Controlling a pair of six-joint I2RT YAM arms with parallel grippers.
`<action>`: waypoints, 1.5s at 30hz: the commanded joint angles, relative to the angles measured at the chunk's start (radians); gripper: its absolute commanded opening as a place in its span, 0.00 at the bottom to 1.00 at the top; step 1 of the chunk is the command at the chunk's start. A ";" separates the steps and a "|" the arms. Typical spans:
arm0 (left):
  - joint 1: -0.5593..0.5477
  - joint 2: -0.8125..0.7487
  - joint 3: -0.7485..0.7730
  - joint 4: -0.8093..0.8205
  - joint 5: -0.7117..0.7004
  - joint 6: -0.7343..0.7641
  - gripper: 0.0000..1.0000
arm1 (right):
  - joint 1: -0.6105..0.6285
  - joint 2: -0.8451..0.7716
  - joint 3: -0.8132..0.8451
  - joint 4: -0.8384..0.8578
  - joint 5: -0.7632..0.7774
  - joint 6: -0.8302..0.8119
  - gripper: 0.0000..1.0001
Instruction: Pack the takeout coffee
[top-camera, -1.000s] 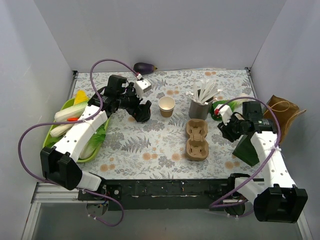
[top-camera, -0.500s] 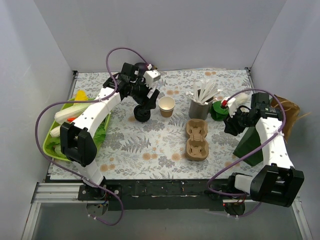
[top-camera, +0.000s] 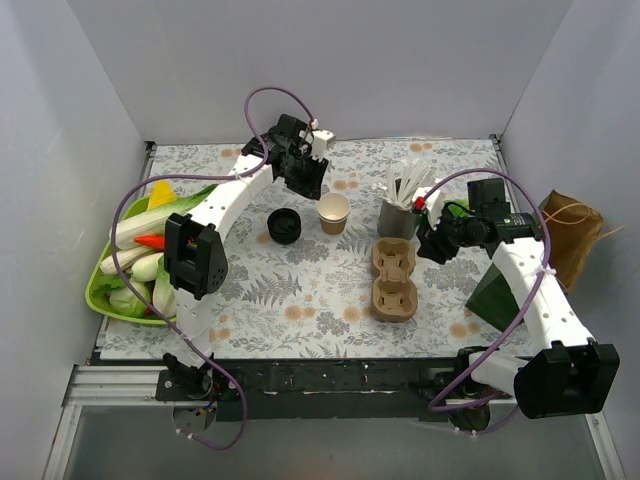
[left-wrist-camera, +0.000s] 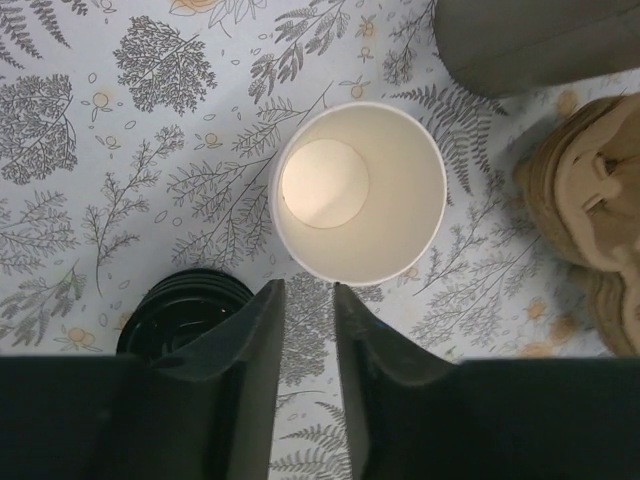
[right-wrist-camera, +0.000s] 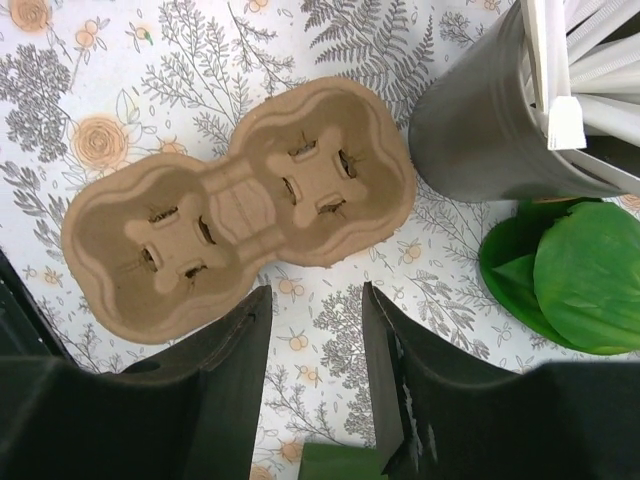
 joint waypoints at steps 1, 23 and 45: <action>-0.022 -0.002 0.016 -0.008 -0.061 -0.055 0.18 | 0.021 -0.024 0.019 0.056 0.005 0.090 0.49; -0.039 0.126 0.106 0.009 -0.095 -0.081 0.27 | 0.040 -0.006 0.028 0.041 0.026 0.105 0.50; -0.039 0.126 0.169 0.027 -0.124 -0.078 0.25 | 0.041 0.005 0.008 0.070 0.040 0.113 0.50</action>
